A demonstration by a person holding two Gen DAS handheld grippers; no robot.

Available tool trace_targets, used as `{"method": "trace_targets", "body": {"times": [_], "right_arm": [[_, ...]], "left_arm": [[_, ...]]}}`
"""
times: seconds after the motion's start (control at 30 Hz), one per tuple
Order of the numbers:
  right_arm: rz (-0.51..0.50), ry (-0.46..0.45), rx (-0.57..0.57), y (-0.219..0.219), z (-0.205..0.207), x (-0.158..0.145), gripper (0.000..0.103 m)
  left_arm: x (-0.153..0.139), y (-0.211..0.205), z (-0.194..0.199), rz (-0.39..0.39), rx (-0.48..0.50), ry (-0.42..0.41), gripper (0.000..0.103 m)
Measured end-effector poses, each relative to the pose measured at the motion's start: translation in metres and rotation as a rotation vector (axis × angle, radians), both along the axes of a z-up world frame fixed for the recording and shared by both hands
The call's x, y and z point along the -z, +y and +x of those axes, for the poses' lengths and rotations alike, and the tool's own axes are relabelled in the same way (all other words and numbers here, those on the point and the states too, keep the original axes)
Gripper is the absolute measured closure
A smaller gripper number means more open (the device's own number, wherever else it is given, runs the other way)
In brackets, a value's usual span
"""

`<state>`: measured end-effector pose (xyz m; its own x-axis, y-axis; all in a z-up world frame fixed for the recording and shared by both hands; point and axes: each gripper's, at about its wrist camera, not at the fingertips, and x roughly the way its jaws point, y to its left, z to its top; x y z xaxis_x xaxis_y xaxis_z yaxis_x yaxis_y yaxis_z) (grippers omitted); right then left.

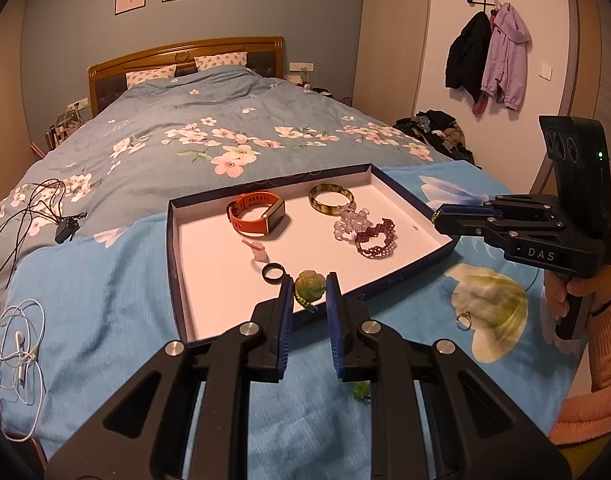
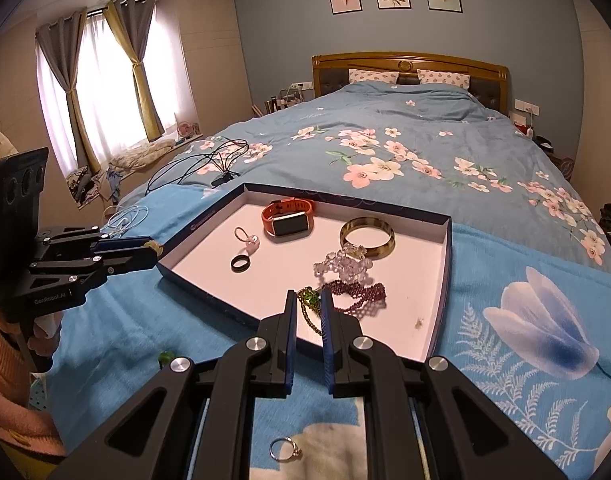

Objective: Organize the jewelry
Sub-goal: 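Carry the yellow-green ring with the left tool while the right tool carries the green gem ring over the box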

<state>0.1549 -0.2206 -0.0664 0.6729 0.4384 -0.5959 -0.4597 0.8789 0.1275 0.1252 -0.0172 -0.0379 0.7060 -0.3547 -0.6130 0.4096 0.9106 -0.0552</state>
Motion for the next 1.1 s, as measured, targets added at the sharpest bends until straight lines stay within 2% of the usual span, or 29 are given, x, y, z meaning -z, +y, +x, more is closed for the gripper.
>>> {"method": "trace_targets", "body": {"times": [1.1], "right_arm": [[0.002, 0.021, 0.013, 0.003, 0.029, 0.005, 0.093]], "left_arm": [[0.003, -0.011, 0.031, 0.019, -0.009, -0.007, 0.086]]}}
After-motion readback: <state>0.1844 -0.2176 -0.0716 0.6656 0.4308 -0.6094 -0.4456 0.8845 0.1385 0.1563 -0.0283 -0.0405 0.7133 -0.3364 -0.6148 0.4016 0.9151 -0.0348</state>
